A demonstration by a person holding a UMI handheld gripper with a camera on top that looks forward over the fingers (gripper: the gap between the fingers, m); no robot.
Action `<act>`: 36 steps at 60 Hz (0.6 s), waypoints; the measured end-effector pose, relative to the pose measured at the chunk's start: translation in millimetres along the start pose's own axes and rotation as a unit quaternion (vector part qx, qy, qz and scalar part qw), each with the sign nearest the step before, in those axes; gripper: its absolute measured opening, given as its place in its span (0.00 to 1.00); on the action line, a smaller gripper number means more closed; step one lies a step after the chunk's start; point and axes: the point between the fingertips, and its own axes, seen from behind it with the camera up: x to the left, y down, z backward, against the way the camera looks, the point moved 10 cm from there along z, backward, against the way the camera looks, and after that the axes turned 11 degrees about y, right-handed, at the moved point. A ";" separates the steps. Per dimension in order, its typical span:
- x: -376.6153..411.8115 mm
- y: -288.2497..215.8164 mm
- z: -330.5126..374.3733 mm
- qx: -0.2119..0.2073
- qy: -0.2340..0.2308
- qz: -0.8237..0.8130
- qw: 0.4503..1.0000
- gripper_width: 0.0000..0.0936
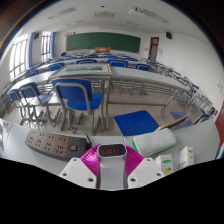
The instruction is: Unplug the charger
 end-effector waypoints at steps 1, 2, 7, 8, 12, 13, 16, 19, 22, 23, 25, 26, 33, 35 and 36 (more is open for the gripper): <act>1.4 3.4 -2.7 0.006 -0.002 0.005 1.000 0.35; 2.9 6.2 -5.1 0.012 -0.004 0.009 1.000 0.36; 8.5 15.0 -9.7 0.030 -0.021 0.014 0.999 0.44; 8.1 15.3 -9.7 0.031 -0.020 0.012 0.999 0.46; 7.8 24.5 -10.2 0.019 -0.018 0.012 1.000 0.66; 6.9 23.6 -8.3 0.015 -0.014 0.014 1.000 0.73; 5.4 13.7 2.0 0.001 -0.013 0.020 1.000 0.93; 6.0 18.2 12.1 -0.019 -0.011 0.024 0.999 0.89; 3.9 17.2 26.1 -0.034 -0.007 0.028 0.999 0.91; 3.5 17.0 32.1 -0.038 -0.007 0.028 0.999 0.91; 3.1 8.6 50.7 -0.043 -0.006 0.026 0.999 0.91; 3.9 8.7 58.7 -0.045 -0.006 0.024 0.999 0.91; 3.8 12.2 116.1 -0.061 -0.008 0.007 0.998 0.91; 5.2 14.1 134.2 -0.065 -0.007 0.002 0.998 0.91; 6.0 15.4 143.7 -0.067 -0.006 -0.001 0.998 0.91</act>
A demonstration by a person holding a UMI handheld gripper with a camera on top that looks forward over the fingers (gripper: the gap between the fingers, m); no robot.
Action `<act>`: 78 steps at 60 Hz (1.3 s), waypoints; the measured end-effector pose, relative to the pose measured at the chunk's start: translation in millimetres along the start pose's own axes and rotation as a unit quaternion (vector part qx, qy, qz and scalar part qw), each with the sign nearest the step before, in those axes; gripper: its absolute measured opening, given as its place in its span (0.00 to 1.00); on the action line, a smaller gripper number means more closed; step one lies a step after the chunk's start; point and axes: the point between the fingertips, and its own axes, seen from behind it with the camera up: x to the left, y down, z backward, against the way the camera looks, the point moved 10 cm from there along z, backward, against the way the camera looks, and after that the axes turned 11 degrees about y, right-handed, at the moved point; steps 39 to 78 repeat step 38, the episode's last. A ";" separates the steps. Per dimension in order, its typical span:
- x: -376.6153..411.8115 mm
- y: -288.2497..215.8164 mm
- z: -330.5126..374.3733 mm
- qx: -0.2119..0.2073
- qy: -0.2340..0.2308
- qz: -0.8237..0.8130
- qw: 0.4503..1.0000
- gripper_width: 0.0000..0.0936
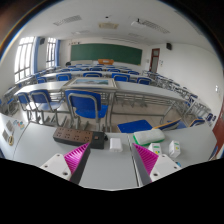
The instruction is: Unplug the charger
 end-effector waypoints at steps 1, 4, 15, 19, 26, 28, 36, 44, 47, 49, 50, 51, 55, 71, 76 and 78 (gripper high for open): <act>1.2 0.2 9.2 -0.002 0.001 -0.002 1.000 0.91; 7.3 2.1 38.3 -0.011 0.006 -0.005 1.000 0.91; 17.6 13.0 143.6 -0.036 0.030 -0.007 0.999 0.91; 23.1 23.4 178.0 -0.037 0.035 -0.009 0.999 0.91; 28.9 36.3 220.7 -0.035 0.036 -0.013 0.999 0.91; 29.2 38.7 230.2 -0.036 0.036 -0.015 0.999 0.91; 25.5 41.4 255.9 -0.044 0.052 -0.019 0.998 0.91; 25.5 40.5 259.6 -0.048 0.054 -0.017 0.997 0.91; 25.5 40.5 259.6 -0.048 0.054 -0.017 0.997 0.91; 25.5 40.5 259.6 -0.048 0.054 -0.017 0.997 0.91; 25.5 40.5 259.6 -0.048 0.054 -0.017 0.997 0.91; 25.5 40.5 259.6 -0.048 0.054 -0.017 0.997 0.91; 25.5 40.5 259.6 -0.048 0.054 -0.017 0.997 0.91; 25.5 40.5 259.6 -0.048 0.054 -0.017 0.997 0.91; 25.5 40.5 259.6 -0.048 0.054 -0.017 0.997 0.91; 25.5 40.5 259.6 -0.048 0.054 -0.017 0.997 0.91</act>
